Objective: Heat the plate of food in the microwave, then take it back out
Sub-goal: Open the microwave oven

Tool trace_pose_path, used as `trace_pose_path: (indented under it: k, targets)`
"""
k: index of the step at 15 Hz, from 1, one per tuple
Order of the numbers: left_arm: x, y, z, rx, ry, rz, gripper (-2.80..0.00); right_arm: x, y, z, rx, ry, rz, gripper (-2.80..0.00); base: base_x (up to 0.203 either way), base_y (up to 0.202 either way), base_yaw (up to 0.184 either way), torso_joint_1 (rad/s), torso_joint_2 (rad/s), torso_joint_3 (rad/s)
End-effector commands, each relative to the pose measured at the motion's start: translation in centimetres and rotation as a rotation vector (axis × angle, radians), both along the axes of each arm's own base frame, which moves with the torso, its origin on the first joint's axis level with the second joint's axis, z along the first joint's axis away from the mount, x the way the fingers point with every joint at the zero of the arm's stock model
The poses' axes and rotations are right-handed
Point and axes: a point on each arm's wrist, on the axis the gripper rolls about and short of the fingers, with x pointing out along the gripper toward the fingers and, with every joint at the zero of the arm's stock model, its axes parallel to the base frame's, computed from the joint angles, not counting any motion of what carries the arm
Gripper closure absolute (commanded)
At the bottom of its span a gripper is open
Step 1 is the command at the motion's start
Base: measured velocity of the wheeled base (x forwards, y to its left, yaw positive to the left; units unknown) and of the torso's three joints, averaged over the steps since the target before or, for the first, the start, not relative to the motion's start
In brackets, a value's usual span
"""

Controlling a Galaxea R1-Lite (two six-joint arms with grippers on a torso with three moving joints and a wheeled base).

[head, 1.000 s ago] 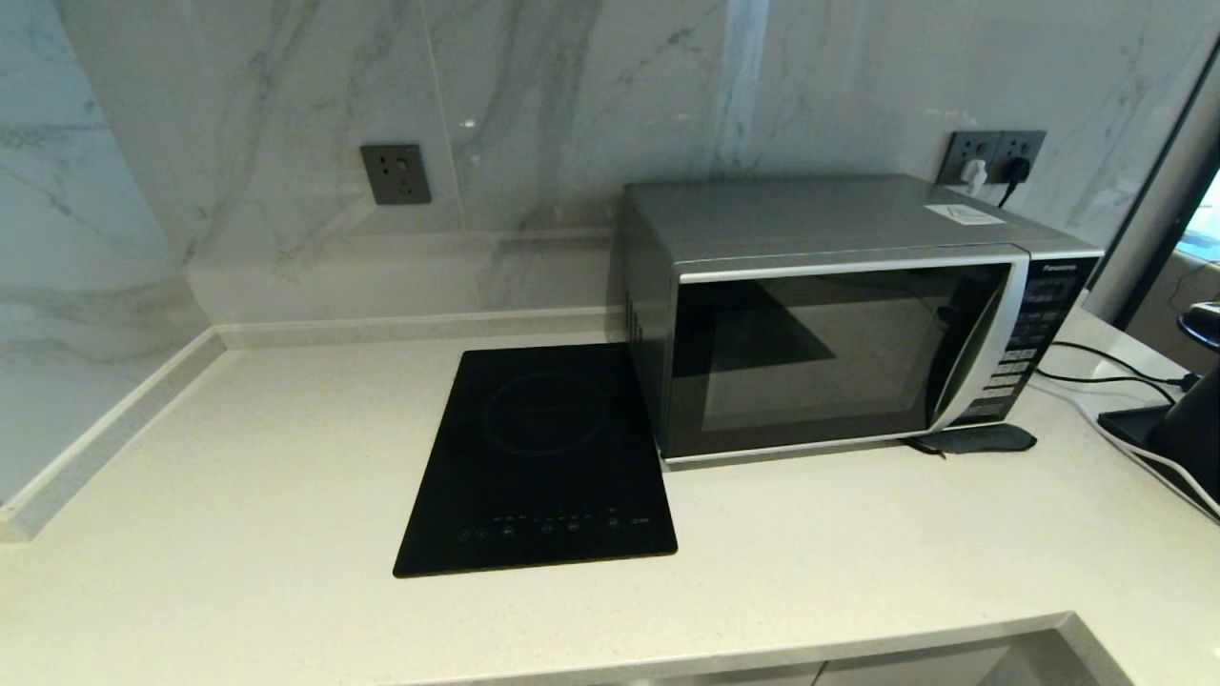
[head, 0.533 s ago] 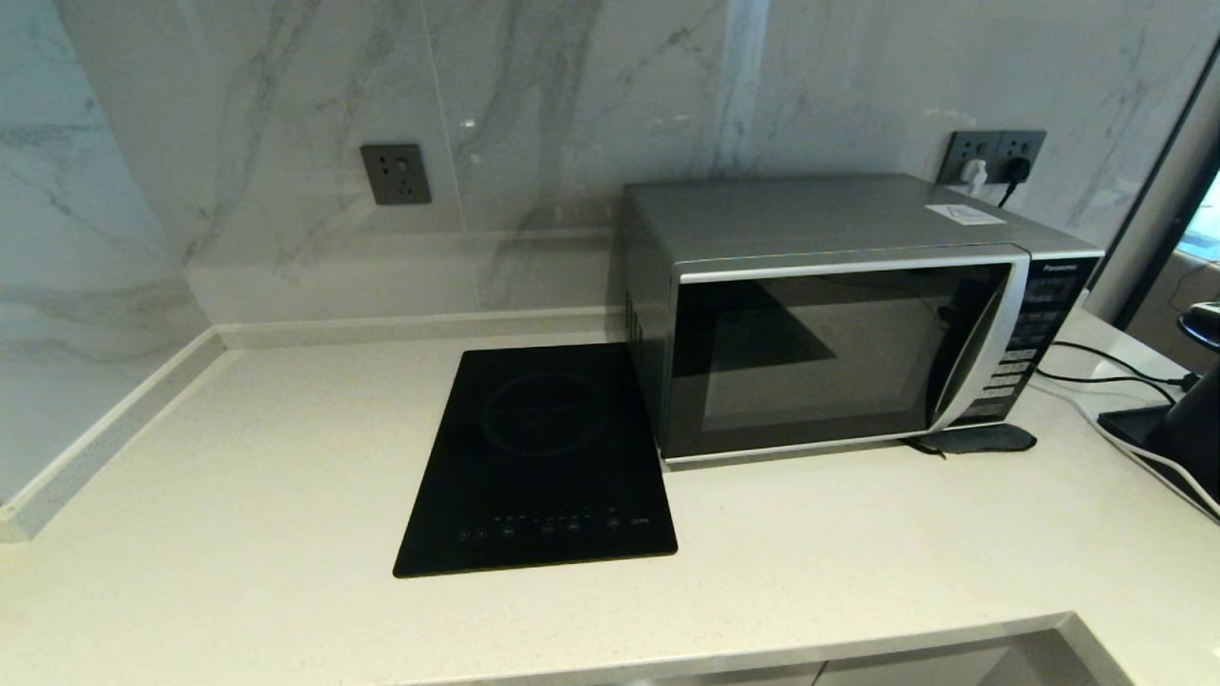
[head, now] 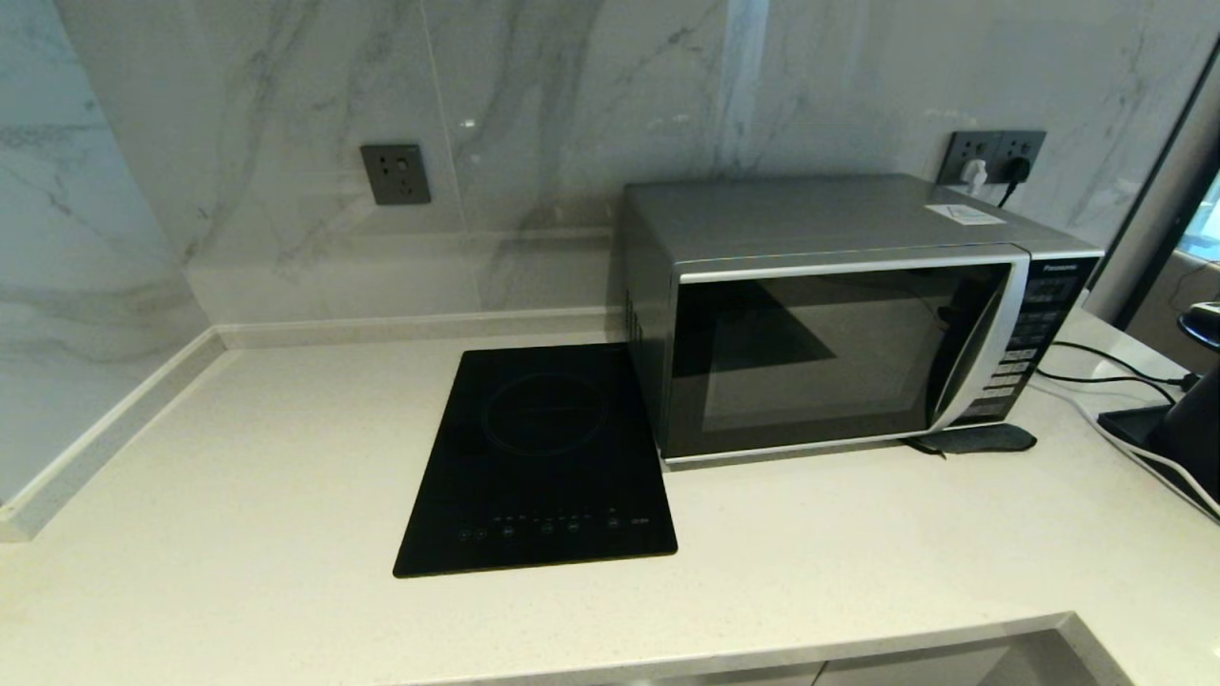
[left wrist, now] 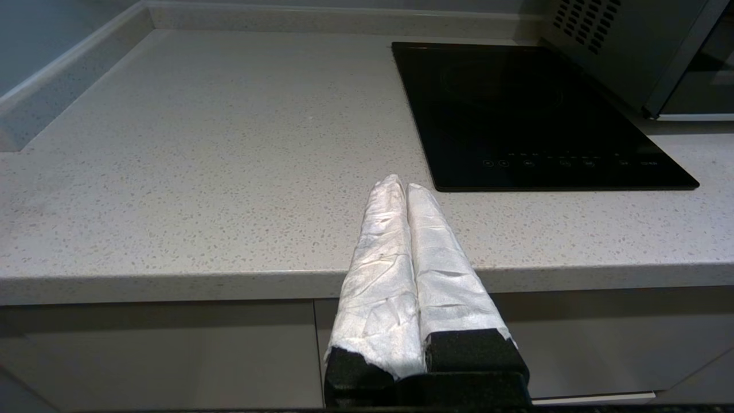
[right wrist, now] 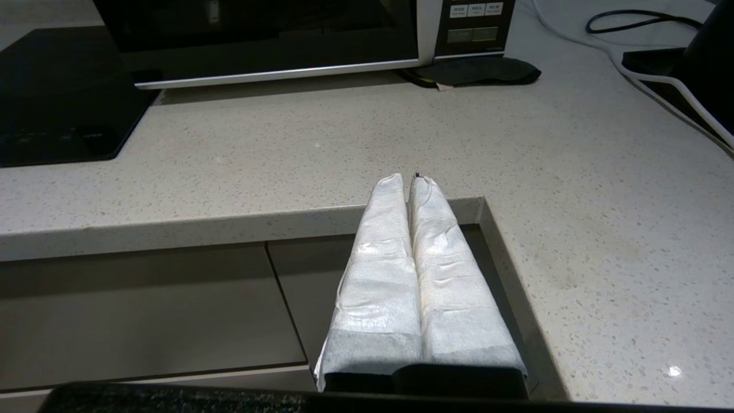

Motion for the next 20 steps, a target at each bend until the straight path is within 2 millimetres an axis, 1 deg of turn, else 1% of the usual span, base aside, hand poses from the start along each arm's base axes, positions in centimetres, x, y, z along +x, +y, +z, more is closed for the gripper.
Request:
trace_pose_path:
  k: [1, 20]
  targets:
    - [0.01, 0.0, 0.01, -0.002, 0.001, 0.001, 0.0, 0.03, 0.0, -0.04, 0.0, 0.003, 0.0, 0.0, 0.0, 0.0, 0.0, 0.0, 0.0, 0.0]
    - [0.01, 0.0, 0.01, 0.0, 0.001, 0.001, 0.0, 0.03, 0.01, -0.02, -0.005, 0.002, 0.005, 0.0, 0.0, 0.0, 0.0, 0.0, 0.0, 0.0]
